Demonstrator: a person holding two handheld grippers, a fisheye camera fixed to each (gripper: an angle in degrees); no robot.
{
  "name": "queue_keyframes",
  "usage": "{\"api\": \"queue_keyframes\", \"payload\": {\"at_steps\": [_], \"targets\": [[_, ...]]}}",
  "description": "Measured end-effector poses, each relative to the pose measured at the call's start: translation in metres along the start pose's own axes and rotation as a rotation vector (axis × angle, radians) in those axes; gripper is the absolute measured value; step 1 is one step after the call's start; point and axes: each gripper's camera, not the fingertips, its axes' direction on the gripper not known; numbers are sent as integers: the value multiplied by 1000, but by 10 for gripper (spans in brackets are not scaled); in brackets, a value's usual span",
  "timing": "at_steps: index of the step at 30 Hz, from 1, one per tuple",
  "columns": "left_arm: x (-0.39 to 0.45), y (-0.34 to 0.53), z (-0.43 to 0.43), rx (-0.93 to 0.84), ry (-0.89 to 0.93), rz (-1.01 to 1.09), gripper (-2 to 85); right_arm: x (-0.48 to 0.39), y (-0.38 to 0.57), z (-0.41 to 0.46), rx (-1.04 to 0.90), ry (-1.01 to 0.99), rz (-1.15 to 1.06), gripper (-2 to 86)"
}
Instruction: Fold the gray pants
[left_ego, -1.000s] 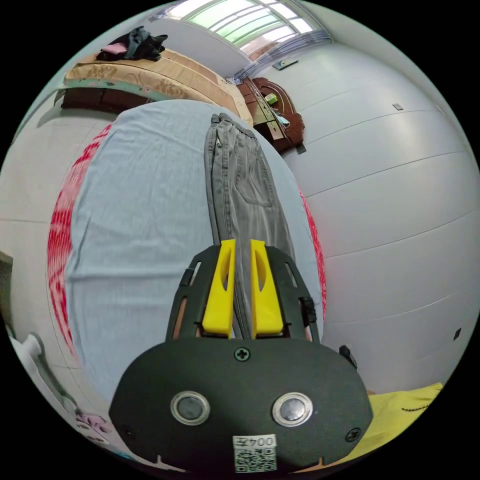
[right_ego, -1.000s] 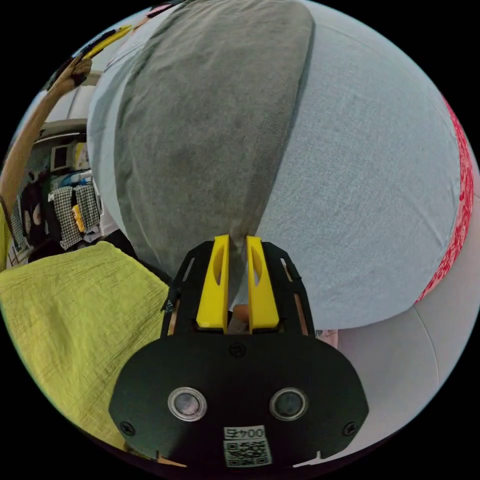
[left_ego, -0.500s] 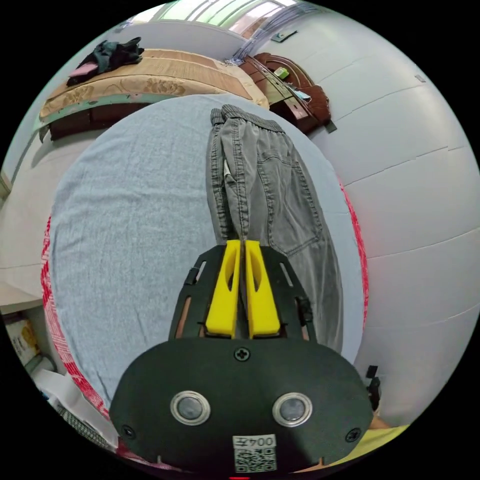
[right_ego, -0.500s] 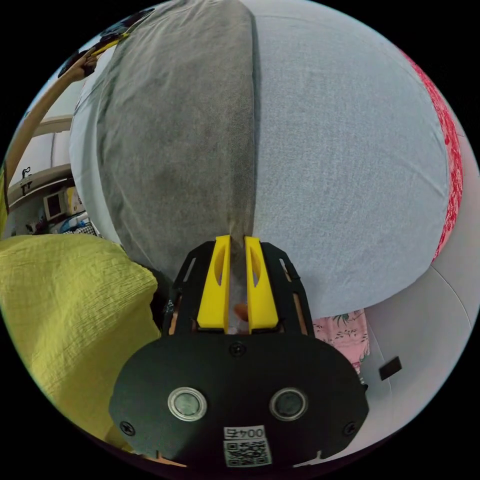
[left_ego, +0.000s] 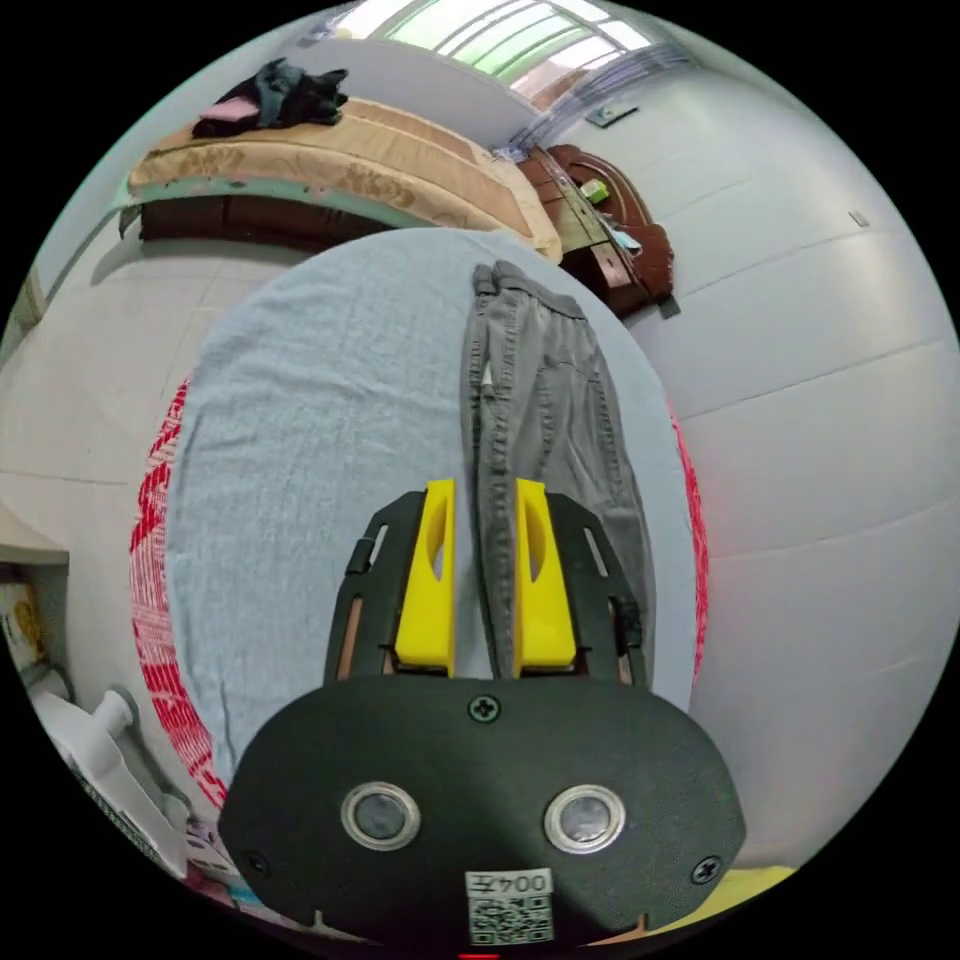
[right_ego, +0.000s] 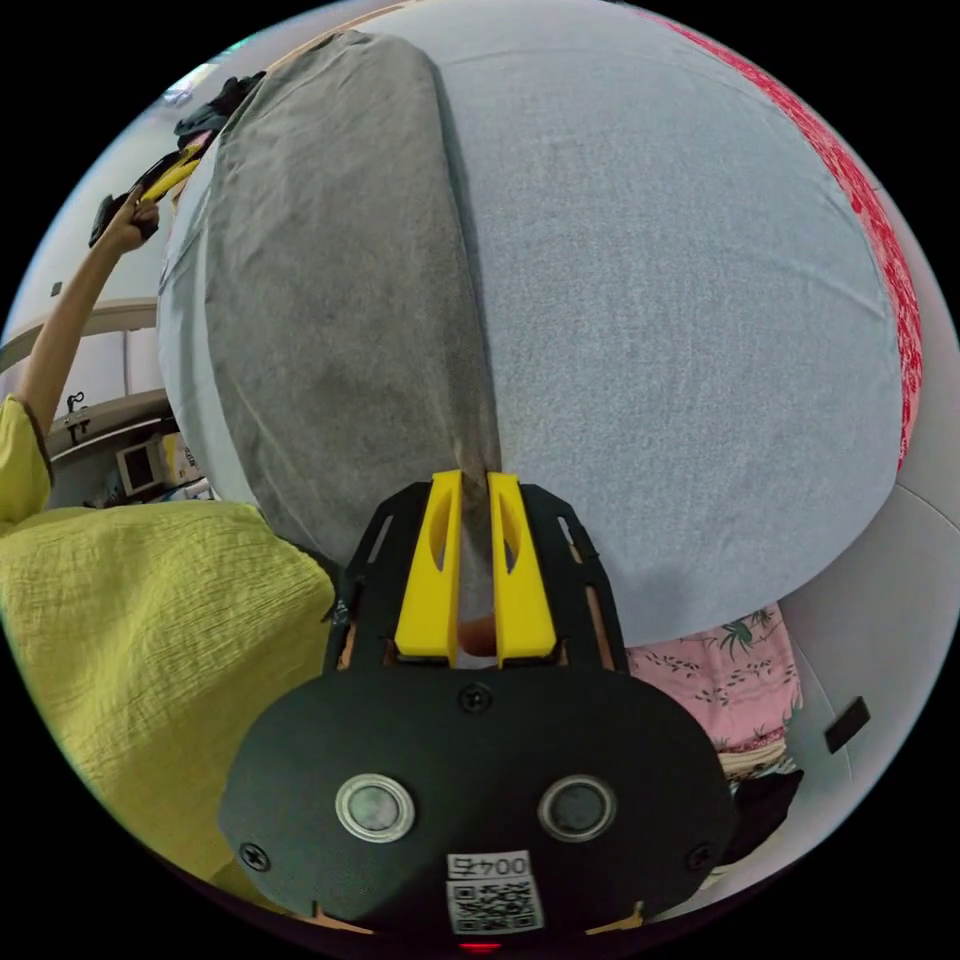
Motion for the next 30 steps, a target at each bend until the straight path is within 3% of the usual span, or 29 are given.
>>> {"api": "queue_keyframes", "payload": {"at_steps": [4, 8, 15, 19, 22, 26, 30], "targets": [[87, 64, 19, -77, 30, 151, 99, 28, 2, -1, 28, -29, -25, 51], [214, 150, 96, -189, 23, 312, 129, 59, 3, -3, 46, -91, -82, 53], [365, 244, 231, -262, -275, 511, 167, 109, 16, -4, 122, -219, -153, 67], [374, 267, 267, -296, -407, 527, 151, 138, 26, -2, 187, -307, -168, 79], [360, 280, 268, -286, -428, 515, 66, 153, 35, -8, 253, -372, -168, 82], [313, 288, 227, -233, -273, 416, 18, 168, 40, -33, 401, -407, -158, 83], [234, 292, 174, -165, 14, 262, 8, 170, 19, -56, 492, -379, -195, 82]]}}
